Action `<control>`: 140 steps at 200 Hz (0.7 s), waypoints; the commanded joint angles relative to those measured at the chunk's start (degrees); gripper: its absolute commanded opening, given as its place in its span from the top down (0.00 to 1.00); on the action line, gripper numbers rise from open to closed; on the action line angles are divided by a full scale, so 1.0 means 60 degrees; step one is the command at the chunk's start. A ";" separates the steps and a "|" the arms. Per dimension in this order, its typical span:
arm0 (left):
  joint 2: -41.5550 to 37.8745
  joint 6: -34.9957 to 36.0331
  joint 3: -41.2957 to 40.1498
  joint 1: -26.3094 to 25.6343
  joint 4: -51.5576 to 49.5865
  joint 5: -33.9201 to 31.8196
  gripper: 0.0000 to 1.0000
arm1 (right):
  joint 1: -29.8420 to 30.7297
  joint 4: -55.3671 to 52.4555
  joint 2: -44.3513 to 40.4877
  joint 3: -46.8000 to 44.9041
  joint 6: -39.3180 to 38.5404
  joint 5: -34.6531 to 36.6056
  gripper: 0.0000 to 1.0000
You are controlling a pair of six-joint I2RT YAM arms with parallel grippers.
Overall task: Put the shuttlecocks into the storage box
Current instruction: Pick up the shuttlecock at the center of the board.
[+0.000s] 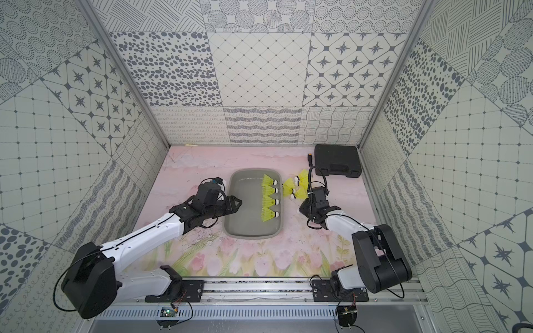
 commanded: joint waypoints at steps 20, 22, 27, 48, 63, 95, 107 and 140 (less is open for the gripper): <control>0.0013 0.0171 -0.0053 0.0092 0.0168 0.0173 0.49 | -0.0482 -0.1695 -0.0056 0.0516 -0.2163 -0.0660 0.62; 0.0015 0.0170 -0.0049 0.0101 0.0180 0.0188 0.49 | -0.0490 -0.1746 -0.0050 0.0546 -0.2201 -0.0657 0.61; 0.0006 0.0171 -0.0062 0.0098 0.0180 0.0187 0.49 | -0.0507 -0.1848 0.0011 0.0629 -0.2306 -0.0657 0.60; 0.0025 0.0160 -0.0037 0.0089 0.0190 0.0250 0.49 | -0.0535 -0.2153 0.0076 0.0836 -0.2452 -0.0447 0.52; 0.0022 0.0176 -0.0021 0.0086 0.0171 0.0282 0.49 | -0.0536 -0.2145 -0.0050 0.0810 -0.2338 -0.0376 0.41; 0.0017 0.0198 -0.0018 0.0103 0.0153 0.0242 0.49 | -0.0515 -0.1927 -0.0481 0.0492 -0.1956 -0.0708 0.30; 0.0027 0.0187 -0.0024 0.0089 0.0170 0.0282 0.49 | -0.0508 -0.1797 -0.0594 0.0304 -0.1802 -0.0829 0.30; 0.0095 0.0168 -0.0011 0.0101 0.0259 0.0357 0.49 | -0.0381 -0.1421 -0.0621 -0.0109 -0.1484 -0.0828 0.32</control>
